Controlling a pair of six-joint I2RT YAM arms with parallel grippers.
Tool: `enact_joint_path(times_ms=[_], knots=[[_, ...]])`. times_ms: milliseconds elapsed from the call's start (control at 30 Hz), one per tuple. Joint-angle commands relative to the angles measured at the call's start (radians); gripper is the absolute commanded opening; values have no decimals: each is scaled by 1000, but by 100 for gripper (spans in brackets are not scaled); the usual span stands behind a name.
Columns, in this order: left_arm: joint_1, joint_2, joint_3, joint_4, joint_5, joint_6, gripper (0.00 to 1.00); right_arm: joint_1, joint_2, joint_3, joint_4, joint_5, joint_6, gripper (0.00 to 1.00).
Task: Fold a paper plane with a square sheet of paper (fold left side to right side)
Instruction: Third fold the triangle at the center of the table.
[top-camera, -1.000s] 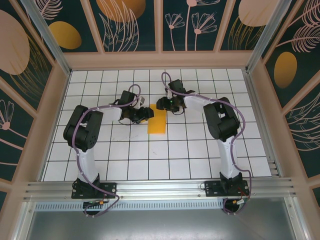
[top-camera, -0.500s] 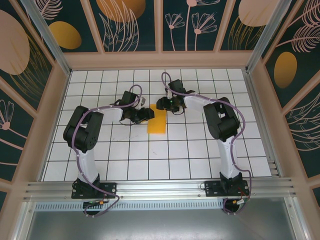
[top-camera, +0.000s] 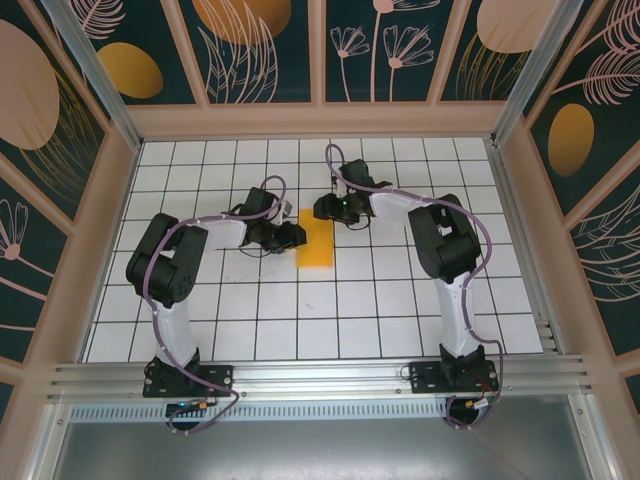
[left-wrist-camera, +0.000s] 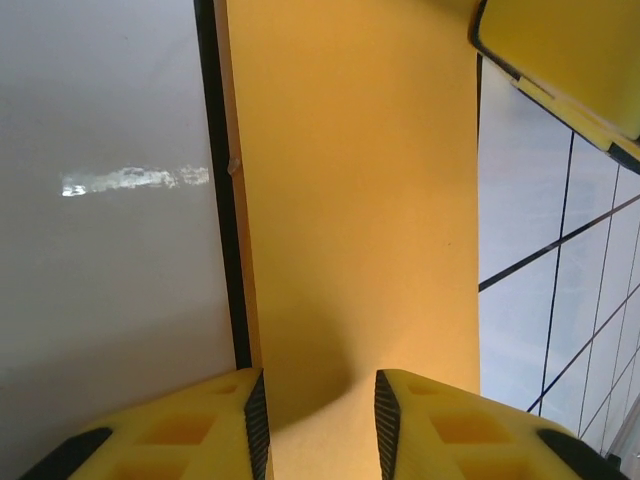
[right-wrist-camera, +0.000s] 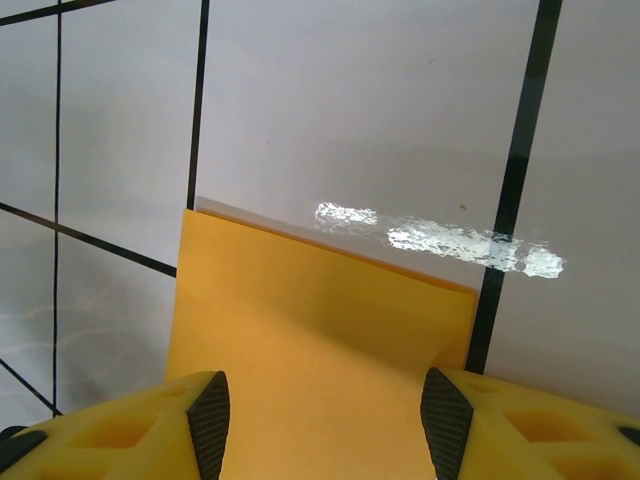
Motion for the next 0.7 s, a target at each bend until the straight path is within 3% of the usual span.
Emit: enact_joint_path(times_ms=[0, 233, 400, 667], knots=[[-4, -37, -11, -29, 5, -9, 31, -9, 9, -53, -7, -21, -7, 58], [-6, -59, -35, 7, 21, -44, 17, -15, -34, -77, 46, -36, -42, 61], [-14, -71, -51, 33, 28, -72, 10, -21, -137, -155, 104, 23, -102, 71], [-23, -86, -63, 61, 43, -115, 6, 16, -480, -508, 308, 159, -245, 81]])
